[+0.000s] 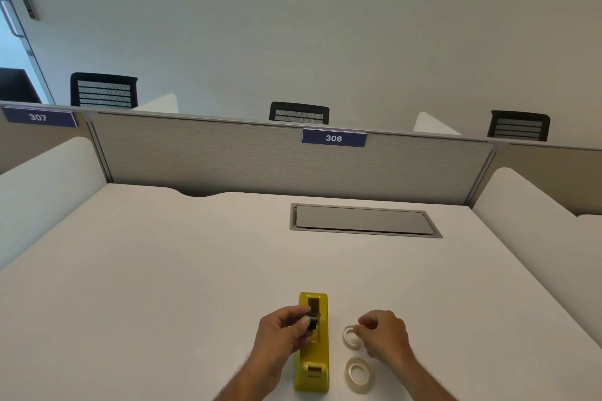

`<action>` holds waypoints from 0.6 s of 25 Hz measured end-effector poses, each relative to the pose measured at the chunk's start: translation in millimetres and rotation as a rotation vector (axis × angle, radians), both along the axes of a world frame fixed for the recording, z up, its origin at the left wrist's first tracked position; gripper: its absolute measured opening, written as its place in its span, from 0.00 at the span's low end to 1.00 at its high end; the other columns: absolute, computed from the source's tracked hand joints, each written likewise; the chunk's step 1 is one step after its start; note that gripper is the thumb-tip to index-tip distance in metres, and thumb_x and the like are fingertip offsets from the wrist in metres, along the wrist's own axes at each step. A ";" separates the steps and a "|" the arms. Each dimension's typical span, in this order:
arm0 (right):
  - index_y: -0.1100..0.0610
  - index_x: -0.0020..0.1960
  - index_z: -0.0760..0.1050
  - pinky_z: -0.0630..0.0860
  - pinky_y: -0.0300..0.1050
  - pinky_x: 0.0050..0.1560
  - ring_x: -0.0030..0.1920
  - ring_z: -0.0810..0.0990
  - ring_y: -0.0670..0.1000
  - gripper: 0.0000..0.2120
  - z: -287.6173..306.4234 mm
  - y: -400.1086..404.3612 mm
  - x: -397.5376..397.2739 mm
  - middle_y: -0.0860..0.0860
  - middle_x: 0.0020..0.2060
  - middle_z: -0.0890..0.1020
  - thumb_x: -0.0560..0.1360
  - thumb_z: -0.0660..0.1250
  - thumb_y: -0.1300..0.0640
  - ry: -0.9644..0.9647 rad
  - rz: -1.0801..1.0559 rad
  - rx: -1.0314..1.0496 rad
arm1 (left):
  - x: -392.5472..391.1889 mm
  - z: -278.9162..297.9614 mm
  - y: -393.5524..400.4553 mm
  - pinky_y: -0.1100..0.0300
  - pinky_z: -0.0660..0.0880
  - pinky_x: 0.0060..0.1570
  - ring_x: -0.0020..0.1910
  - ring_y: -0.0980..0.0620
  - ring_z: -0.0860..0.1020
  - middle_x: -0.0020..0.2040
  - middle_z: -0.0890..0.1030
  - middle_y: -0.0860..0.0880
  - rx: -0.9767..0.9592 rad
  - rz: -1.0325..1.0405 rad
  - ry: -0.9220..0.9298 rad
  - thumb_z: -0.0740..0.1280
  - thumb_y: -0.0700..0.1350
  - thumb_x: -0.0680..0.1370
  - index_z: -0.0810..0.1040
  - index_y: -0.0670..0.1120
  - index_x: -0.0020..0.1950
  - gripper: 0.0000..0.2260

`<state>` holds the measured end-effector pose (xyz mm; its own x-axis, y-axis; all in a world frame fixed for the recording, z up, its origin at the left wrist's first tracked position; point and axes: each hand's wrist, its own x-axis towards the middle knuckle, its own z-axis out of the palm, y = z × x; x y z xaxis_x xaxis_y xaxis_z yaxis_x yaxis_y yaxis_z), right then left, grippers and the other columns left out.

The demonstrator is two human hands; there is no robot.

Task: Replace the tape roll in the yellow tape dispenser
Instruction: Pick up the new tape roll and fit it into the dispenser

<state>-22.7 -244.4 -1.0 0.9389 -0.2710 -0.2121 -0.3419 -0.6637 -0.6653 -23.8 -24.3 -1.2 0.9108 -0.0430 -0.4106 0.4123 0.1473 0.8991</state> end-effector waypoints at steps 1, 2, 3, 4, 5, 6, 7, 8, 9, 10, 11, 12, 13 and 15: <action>0.51 0.42 0.83 0.83 0.50 0.47 0.39 0.84 0.50 0.05 2.0 0.5 -4.2 0.47 0.38 0.86 0.68 0.76 0.53 -0.021 0.025 -0.033 | 0.0 0.0 0.2 0.54 0.84 0.48 0.48 0.47 0.86 0.50 0.87 0.46 0.000 0.002 0.000 0.69 0.35 0.77 0.84 0.47 0.54 0.09; 0.49 0.41 0.82 0.82 0.48 0.48 0.39 0.83 0.47 0.05 4.1 1.6 -8.7 0.46 0.37 0.85 0.67 0.75 0.50 -0.030 0.063 -0.071 | -0.1 0.1 0.6 0.55 0.84 0.46 0.47 0.47 0.86 0.49 0.87 0.47 -0.001 0.004 0.001 0.69 0.35 0.77 0.84 0.47 0.54 0.09; 0.49 0.41 0.82 0.82 0.45 0.47 0.39 0.82 0.44 0.07 7.5 2.8 -14.0 0.45 0.37 0.84 0.66 0.75 0.48 -0.020 0.107 -0.103 | 0.0 0.1 0.7 0.56 0.84 0.45 0.47 0.47 0.86 0.48 0.87 0.47 -0.002 0.004 0.003 0.69 0.35 0.77 0.84 0.47 0.53 0.09; 0.48 0.42 0.82 0.80 0.41 0.45 0.39 0.81 0.42 0.10 11.1 4.0 -19.3 0.44 0.38 0.84 0.64 0.74 0.45 0.007 0.162 -0.130 | 0.0 0.0 1.0 0.56 0.84 0.44 0.46 0.48 0.86 0.47 0.88 0.48 -0.003 0.004 0.005 0.69 0.35 0.77 0.84 0.47 0.53 0.09; 0.48 0.45 0.82 0.78 0.39 0.43 0.40 0.80 0.41 0.16 14.3 6.0 -24.2 0.43 0.40 0.83 0.61 0.73 0.41 0.047 0.225 -0.167 | -0.3 -0.1 1.1 0.57 0.83 0.43 0.45 0.48 0.86 0.45 0.88 0.49 -0.003 0.003 0.007 0.70 0.35 0.77 0.84 0.47 0.52 0.09; 0.47 0.48 0.81 0.75 0.37 0.42 0.41 0.78 0.41 0.22 16.4 8.1 -28.1 0.42 0.43 0.81 0.59 0.71 0.37 0.087 0.294 -0.223 | -0.5 0.1 0.9 0.57 0.83 0.42 0.45 0.48 0.86 0.44 0.88 0.50 -0.006 0.001 0.007 0.70 0.35 0.77 0.84 0.47 0.52 0.09; 0.46 0.51 0.79 0.72 0.37 0.42 0.43 0.76 0.42 0.27 17.1 10.4 -31.4 0.41 0.44 0.78 0.57 0.70 0.33 0.119 0.357 -0.294 | -1.1 0.4 0.9 0.58 0.83 0.41 0.45 0.48 0.86 0.44 0.88 0.50 -0.007 0.001 0.006 0.70 0.35 0.77 0.84 0.47 0.52 0.09; 0.45 0.53 0.77 0.70 0.39 0.43 0.45 0.75 0.43 0.30 17.1 12.3 -34.5 0.41 0.45 0.75 0.56 0.69 0.31 0.140 0.405 -0.357 | -1.6 1.2 0.4 0.58 0.83 0.41 0.44 0.49 0.87 0.43 0.88 0.50 -0.005 0.002 0.006 0.70 0.35 0.77 0.84 0.47 0.52 0.09; 0.44 0.55 0.76 0.69 0.40 0.44 0.48 0.75 0.45 0.31 15.9 13.8 -36.9 0.41 0.45 0.73 0.56 0.69 0.30 0.154 0.428 -0.394 | -1.9 2.1 -0.4 0.59 0.82 0.40 0.44 0.50 0.87 0.43 0.88 0.51 0.000 0.005 0.006 0.70 0.35 0.77 0.84 0.47 0.51 0.09; 0.44 0.56 0.75 0.68 0.41 0.46 0.50 0.75 0.46 0.31 14.3 15.3 -38.6 0.41 0.46 0.72 0.57 0.70 0.30 0.158 0.434 -0.403 | -2.2 3.2 -1.2 0.59 0.82 0.40 0.43 0.50 0.87 0.44 0.88 0.51 0.006 0.007 0.006 0.70 0.35 0.77 0.84 0.48 0.51 0.09; 0.44 0.57 0.75 0.68 0.41 0.47 0.52 0.75 0.47 0.30 13.0 16.2 -39.4 0.42 0.46 0.71 0.59 0.71 0.32 0.152 0.429 -0.392 | -2.2 4.2 -2.2 0.59 0.83 0.40 0.44 0.50 0.86 0.45 0.88 0.50 0.009 0.008 0.006 0.70 0.35 0.77 0.84 0.48 0.51 0.09; 0.44 0.57 0.76 0.69 0.41 0.48 0.53 0.76 0.47 0.29 12.2 17.2 -39.0 0.42 0.47 0.73 0.60 0.72 0.33 0.142 0.415 -0.366 | -2.4 5.2 -3.1 0.58 0.83 0.42 0.44 0.50 0.86 0.47 0.87 0.49 0.011 0.007 0.006 0.69 0.36 0.77 0.84 0.48 0.52 0.09; 0.45 0.57 0.77 0.71 0.39 0.48 0.52 0.77 0.46 0.27 12.2 17.6 -37.4 0.42 0.49 0.75 0.61 0.73 0.36 0.134 0.388 -0.311 | -2.8 6.1 -3.4 0.56 0.84 0.44 0.45 0.49 0.86 0.49 0.87 0.48 0.012 0.007 0.005 0.69 0.36 0.77 0.84 0.48 0.52 0.09; 0.45 0.55 0.80 0.77 0.38 0.47 0.49 0.80 0.45 0.23 13.9 19.2 -32.7 0.42 0.51 0.80 0.62 0.78 0.43 0.114 0.291 -0.085 | -4.1 7.5 -2.5 0.54 0.84 0.48 0.47 0.48 0.86 0.51 0.86 0.47 0.014 0.013 0.000 0.69 0.36 0.77 0.83 0.47 0.54 0.09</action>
